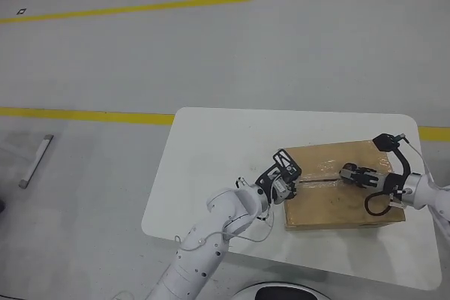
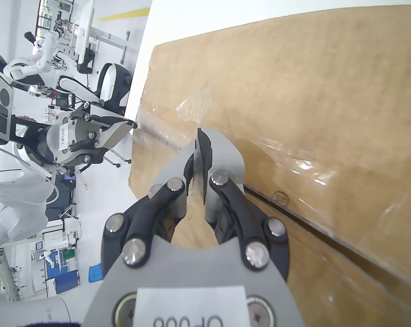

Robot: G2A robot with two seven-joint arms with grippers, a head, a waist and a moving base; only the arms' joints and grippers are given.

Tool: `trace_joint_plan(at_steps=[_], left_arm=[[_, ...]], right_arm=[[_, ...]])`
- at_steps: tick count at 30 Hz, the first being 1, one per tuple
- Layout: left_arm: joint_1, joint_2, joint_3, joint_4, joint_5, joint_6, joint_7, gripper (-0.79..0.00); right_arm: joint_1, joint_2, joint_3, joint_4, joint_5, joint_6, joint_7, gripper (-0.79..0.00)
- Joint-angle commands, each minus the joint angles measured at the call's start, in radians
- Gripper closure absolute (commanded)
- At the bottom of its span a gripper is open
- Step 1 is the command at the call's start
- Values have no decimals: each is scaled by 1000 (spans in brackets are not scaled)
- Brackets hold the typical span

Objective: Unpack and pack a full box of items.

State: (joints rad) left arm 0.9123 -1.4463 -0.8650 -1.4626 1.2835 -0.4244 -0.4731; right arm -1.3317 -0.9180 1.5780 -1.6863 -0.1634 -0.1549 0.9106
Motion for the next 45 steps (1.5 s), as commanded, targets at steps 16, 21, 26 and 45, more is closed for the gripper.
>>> trace_joint_plan(at_steps=[16,21,26,45], left_arm=[[-15,-7,18,39,20,8,2,0],[-13,-7,17,37,26,7,2,0],[-12,-7,16,33,29,2,3,0],[-7,-9,20,23,33,-7,2,0]], right_arm=[[-3,6,8,-4,5,11,4,-206],[-12,9,31,-7,9,24,3,-228],[-23,13,63,-7,18,34,0,-246],[-24,22,114,-4,108,13,22,-388]])
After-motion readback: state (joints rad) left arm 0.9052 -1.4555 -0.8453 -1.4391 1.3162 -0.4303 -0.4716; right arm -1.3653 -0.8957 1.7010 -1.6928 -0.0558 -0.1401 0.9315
